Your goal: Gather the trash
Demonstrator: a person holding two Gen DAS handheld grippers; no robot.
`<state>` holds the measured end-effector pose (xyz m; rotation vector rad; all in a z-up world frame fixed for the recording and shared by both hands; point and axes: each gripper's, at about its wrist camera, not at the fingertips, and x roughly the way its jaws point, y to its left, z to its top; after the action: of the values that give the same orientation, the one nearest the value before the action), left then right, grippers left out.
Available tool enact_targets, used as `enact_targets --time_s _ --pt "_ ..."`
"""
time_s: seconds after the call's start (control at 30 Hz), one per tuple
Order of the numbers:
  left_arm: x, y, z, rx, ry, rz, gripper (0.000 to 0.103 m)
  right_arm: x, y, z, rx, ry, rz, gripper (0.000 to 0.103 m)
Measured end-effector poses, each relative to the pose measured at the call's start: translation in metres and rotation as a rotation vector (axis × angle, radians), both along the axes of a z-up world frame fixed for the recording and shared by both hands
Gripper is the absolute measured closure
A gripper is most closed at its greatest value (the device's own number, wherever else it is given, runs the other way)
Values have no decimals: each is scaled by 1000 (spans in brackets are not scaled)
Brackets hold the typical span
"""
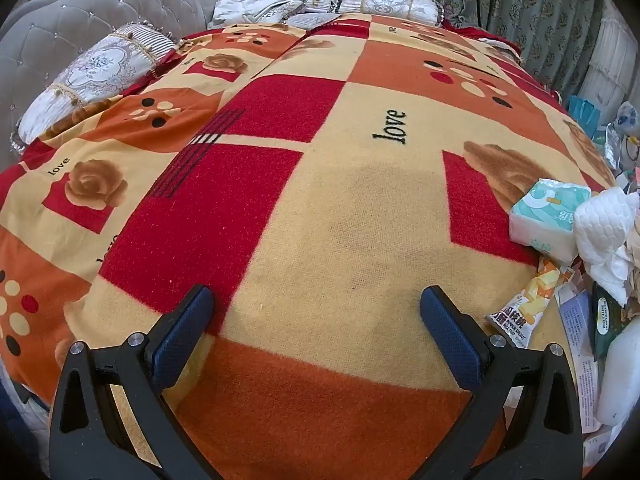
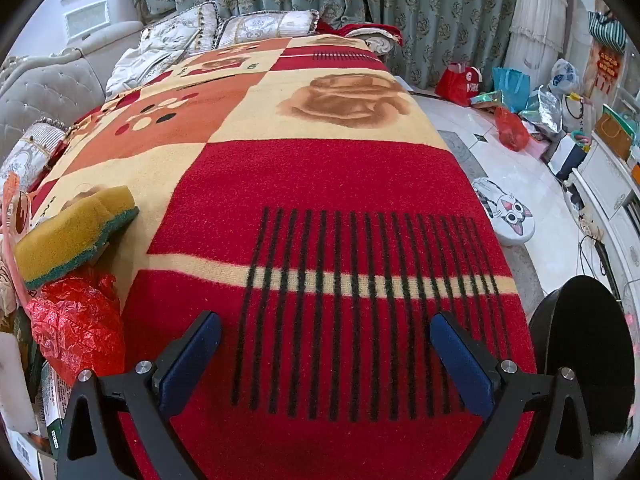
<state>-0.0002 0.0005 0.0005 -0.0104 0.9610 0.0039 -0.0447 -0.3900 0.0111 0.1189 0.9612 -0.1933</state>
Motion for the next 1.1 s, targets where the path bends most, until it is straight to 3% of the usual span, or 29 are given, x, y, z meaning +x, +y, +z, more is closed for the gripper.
enact_targets --time_s 0.17,0.27,0.4,0.47,0.83,1.1 --pt "-7 3 9 -1 54 16 1 0 0 0 -1 1 0 0" --pt "-26 5 28 5 -5 31 1 0 0 0 0 5 0 0" --pt "-53 1 62 -4 -97 18 1 -2 0 3 30 98 47 0" --pt "-66 -6 76 -4 -134 -7 1 -15 -1 9 36 103 39 0" --pt "-120 -62 129 -67 -308 -96 1 -95 38 105 19 -229 13 0" --pt "-148 -93 158 -71 -385 -150 1 -121 62 143 -24 -353 53 0"
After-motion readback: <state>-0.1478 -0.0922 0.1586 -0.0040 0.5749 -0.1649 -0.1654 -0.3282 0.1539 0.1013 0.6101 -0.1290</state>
